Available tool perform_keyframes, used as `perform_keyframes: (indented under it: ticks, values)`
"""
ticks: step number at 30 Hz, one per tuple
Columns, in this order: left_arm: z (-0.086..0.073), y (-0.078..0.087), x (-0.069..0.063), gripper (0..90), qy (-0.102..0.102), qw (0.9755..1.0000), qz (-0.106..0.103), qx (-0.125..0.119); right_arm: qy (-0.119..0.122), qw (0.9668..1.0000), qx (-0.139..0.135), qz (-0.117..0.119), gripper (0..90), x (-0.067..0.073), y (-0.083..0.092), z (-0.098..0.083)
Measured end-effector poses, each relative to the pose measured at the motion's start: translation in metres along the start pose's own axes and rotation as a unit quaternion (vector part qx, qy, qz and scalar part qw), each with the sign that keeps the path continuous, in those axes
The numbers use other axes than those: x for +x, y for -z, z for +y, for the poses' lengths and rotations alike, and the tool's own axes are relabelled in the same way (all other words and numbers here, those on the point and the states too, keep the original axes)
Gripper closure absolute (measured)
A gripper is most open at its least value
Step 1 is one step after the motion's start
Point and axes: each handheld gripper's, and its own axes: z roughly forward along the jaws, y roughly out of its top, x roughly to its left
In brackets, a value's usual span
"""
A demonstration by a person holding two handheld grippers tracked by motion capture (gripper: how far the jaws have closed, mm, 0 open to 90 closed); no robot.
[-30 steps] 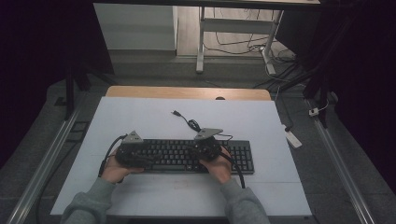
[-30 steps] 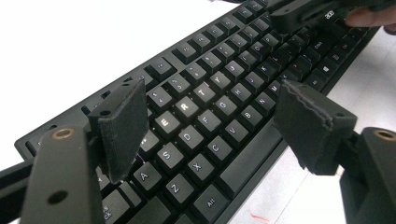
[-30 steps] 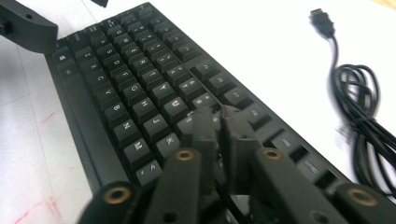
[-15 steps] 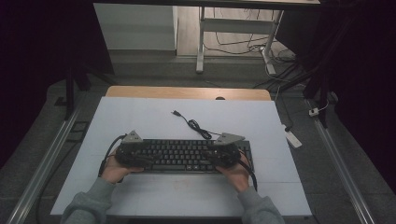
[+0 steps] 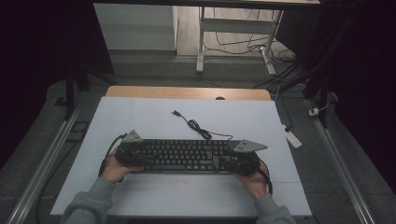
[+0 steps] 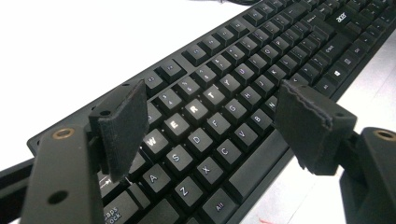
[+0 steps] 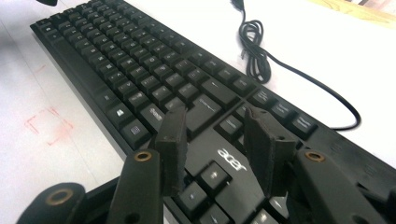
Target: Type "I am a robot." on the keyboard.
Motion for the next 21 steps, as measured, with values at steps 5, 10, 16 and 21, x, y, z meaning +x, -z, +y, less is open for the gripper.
perform_keyframes:
  ticks: [5,10,16,21]
  values:
    - [0.0,0.001,0.001,27.8,0.001,1.0,0.009,0.002,0.0,1.0,0.001,0.0,59.3,0.0,0.002,-0.004]
    - [0.0,0.001,0.002,29.8,0.001,0.9999,0.013,0.001,0.005,1.0,0.001,0.001,59.3,0.001,0.001,-0.003]
    - [0.002,-0.005,-0.001,35.2,-0.007,0.9998,0.017,0.003,0.005,1.0,0.005,0.005,59.3,0.002,-0.001,-0.004]
    - [0.006,-0.012,-0.004,45.2,-0.019,0.9997,0.013,0.004,0.005,0.9999,0.006,0.007,59.2,0.003,-0.003,-0.005]
